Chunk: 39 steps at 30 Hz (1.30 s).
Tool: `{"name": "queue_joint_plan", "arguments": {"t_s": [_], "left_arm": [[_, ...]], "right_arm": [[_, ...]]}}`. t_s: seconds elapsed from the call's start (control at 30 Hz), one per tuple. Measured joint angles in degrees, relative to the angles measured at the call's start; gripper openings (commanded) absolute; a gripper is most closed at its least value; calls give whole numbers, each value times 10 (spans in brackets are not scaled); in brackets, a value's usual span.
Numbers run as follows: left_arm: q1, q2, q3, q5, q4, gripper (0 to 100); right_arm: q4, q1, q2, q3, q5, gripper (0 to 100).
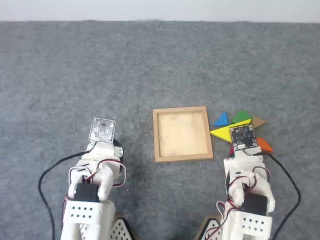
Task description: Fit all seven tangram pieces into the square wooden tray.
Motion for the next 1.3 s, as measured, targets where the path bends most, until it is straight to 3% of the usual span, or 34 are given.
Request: {"name": "queue_joint_plan", "arguments": {"t_s": [0.73, 1.0, 1.3], "left_arm": [[0, 0, 0, 0, 0, 14], [0, 0, 0, 0, 0, 14], [0, 0, 0, 0, 0, 14]], "right_arm": [[21, 1, 0, 0, 2, 9], [21, 1, 0, -2, 60, 10], [44, 1, 28, -178, 63, 9]]}}
